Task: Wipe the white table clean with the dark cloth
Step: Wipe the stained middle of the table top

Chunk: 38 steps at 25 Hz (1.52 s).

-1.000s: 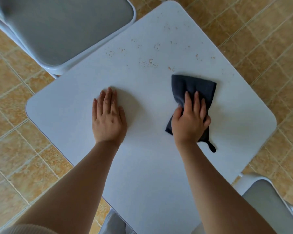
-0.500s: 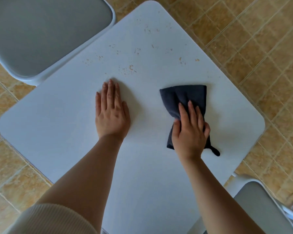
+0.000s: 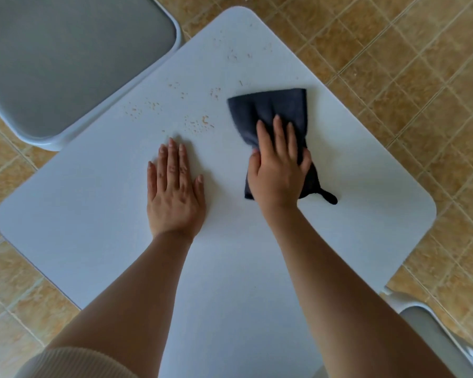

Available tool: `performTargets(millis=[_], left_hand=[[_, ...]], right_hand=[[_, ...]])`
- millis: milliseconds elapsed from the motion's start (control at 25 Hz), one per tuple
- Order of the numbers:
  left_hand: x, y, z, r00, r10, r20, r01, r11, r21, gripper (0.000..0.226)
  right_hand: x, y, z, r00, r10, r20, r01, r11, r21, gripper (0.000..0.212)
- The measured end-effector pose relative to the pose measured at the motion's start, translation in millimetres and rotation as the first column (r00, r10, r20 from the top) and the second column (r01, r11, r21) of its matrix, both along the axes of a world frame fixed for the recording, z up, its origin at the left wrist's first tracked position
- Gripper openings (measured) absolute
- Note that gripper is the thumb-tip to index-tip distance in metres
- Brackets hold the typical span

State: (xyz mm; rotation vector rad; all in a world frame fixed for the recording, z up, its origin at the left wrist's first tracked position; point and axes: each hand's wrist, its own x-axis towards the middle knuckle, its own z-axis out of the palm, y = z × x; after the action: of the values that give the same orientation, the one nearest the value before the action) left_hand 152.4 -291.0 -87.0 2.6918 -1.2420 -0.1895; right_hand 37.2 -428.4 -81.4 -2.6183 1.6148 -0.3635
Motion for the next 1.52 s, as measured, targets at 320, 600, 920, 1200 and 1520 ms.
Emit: performTargets(millis=[320,600,920,1200,1520], left_hand=[[-0.4,-1.9,0.6,1.0,0.001,0.006,-0.001,1.0,-0.006,0.062],[-0.4,-1.7,-0.2,1.0,0.002,0.016,-0.002,1.0,-0.019,0.062],[0.1,-1.5,-0.3,1.0,0.005,0.016,-0.005,1.0,-0.019,0.062],[0.5,-1.4,-1.7,1.0,0.008,0.014,-0.008,0.999,-0.033,0.061],[6.3,6.9,3.9,0.997,-0.009,-0.082,-0.005,0.986,-0.164,0.058]], right_hand=[[-99.5,4.2,6.5,0.965,-0.247,-0.088,0.251,0.967,0.047,0.045],[-8.9,-90.8,17.2,0.964,-0.248,-0.1,0.265,0.932,0.246,0.05],[-42.3,-31.8,3.7,0.993,0.099,-0.071,-0.098,0.995,0.009,0.042],[1.1,-79.1,11.3,0.979,-0.185,-0.083,0.198,0.962,0.189,0.049],[78.1,-28.9,2.1,0.998,0.046,-0.053,-0.039,0.991,0.132,0.047]])
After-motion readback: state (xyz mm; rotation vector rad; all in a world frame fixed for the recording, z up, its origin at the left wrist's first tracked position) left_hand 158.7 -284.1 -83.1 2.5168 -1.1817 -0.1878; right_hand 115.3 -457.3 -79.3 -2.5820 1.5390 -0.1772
